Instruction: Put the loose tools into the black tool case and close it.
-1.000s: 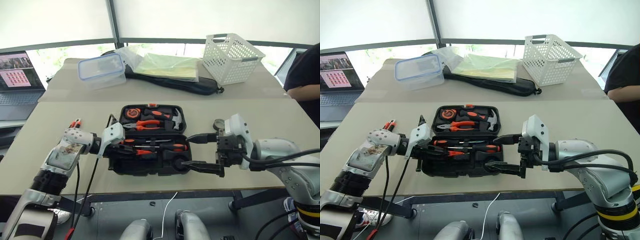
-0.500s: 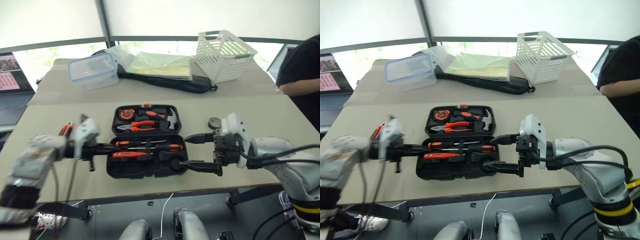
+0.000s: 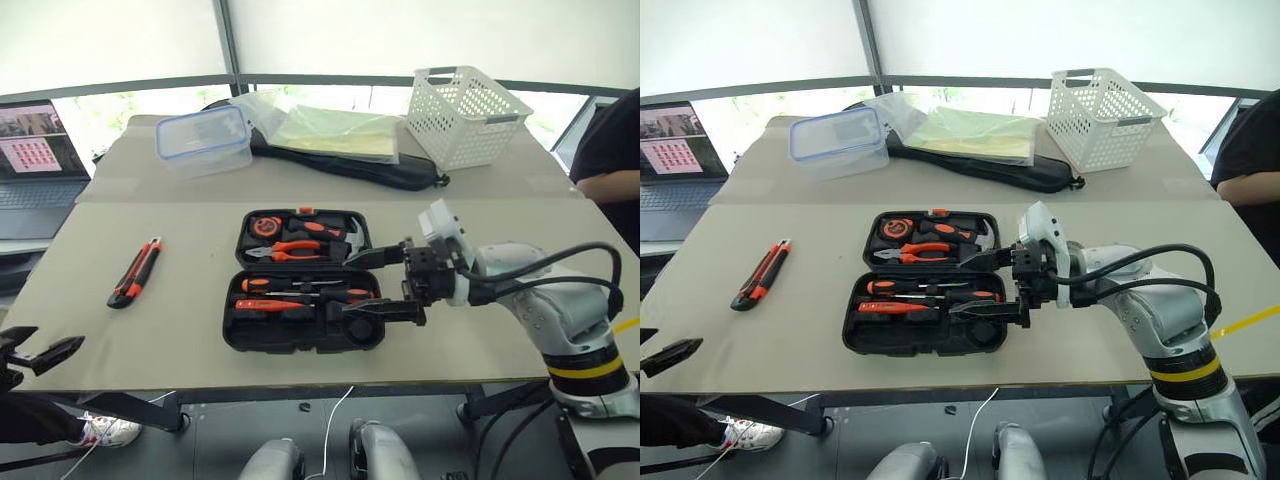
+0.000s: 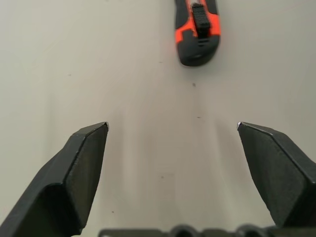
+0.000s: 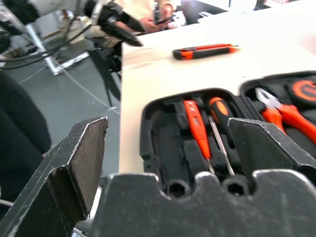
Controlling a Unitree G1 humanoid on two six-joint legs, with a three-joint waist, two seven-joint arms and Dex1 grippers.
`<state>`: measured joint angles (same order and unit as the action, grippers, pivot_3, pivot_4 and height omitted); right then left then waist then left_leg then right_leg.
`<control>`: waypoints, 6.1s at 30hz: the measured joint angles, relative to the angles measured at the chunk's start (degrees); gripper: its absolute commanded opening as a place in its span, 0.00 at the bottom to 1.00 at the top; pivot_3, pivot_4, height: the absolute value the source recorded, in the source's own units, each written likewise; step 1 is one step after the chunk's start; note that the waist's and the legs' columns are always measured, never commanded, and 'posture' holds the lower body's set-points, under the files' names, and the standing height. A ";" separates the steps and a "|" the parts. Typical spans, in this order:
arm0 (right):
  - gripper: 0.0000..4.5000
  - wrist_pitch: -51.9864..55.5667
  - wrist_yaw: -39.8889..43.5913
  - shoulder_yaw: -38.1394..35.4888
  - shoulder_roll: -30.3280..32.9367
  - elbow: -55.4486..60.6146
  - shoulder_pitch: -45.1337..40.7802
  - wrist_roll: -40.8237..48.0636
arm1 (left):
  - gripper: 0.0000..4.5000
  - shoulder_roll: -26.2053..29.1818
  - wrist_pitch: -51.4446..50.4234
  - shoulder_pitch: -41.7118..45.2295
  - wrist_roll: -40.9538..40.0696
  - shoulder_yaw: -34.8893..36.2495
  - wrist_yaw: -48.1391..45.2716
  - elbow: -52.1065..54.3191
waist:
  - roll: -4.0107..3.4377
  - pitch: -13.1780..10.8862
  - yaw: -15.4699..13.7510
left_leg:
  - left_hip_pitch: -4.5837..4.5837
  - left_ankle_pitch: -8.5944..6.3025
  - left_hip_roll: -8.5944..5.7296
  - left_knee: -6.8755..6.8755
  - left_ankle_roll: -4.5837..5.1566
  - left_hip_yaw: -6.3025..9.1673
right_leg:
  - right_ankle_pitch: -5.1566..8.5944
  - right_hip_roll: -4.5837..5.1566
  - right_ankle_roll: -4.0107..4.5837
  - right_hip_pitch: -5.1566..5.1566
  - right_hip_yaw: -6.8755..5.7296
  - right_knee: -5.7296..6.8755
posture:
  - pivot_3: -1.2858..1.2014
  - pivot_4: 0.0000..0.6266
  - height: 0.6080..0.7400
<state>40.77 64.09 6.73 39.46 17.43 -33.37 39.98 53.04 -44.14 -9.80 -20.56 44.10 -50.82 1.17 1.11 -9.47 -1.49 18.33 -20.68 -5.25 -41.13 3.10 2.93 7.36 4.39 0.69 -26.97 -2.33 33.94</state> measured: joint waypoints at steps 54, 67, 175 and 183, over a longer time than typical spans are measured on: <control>1.00 2.39 -8.07 -8.43 7.28 16.44 17.83 1.99 | 0.36 0.72 5.54 48.27 3.69 -68.13 -30.28 10.69 | 0.18 -0.05 1.20 | 0.36 0.08 0.09 -0.47 -0.09 0.04 | -0.11 0.02 0.17 -0.17 0.19 0.02 | 0.52 0.24 1.00; 1.00 2.39 -9.36 -10.08 8.31 17.49 19.81 4.07 | 0.73 -2.41 10.61 48.46 9.64 -70.39 -32.74 3.26 | 0.18 -0.05 0.83 | 0.35 0.06 0.10 -0.55 -0.04 0.04 | -0.11 0.03 0.16 -0.12 0.18 0.03 | 0.52 0.24 1.00; 0.01 -5.28 1.55 12.46 1.03 0.76 3.32 -22.48 | 1.00 2.31 6.34 37.89 -15.58 -45.48 -26.20 19.82 | -0.08 -0.15 1.64 | 0.50 0.06 0.05 -0.62 -0.17 0.17 | -0.12 0.01 0.16 -0.28 0.05 0.04 | 0.52 0.24 1.00; 0.38 -7.22 1.85 15.00 2.68 0.67 5.18 -25.79 | 1.00 2.63 6.46 37.90 -15.44 -45.48 -26.25 19.84 | -0.08 -0.15 1.71 | 0.44 0.06 0.07 -0.61 -0.18 0.15 | -0.11 0.01 0.17 -0.27 0.06 0.04 | 0.52 0.24 1.00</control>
<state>33.56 65.94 21.73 42.13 18.10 -28.19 14.18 55.68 -37.68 28.11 -36.00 -1.38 -77.07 21.01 1.02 -9.61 0.22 18.77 -20.62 -5.18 -41.74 2.92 3.08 7.25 4.40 0.86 -27.24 -2.27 33.99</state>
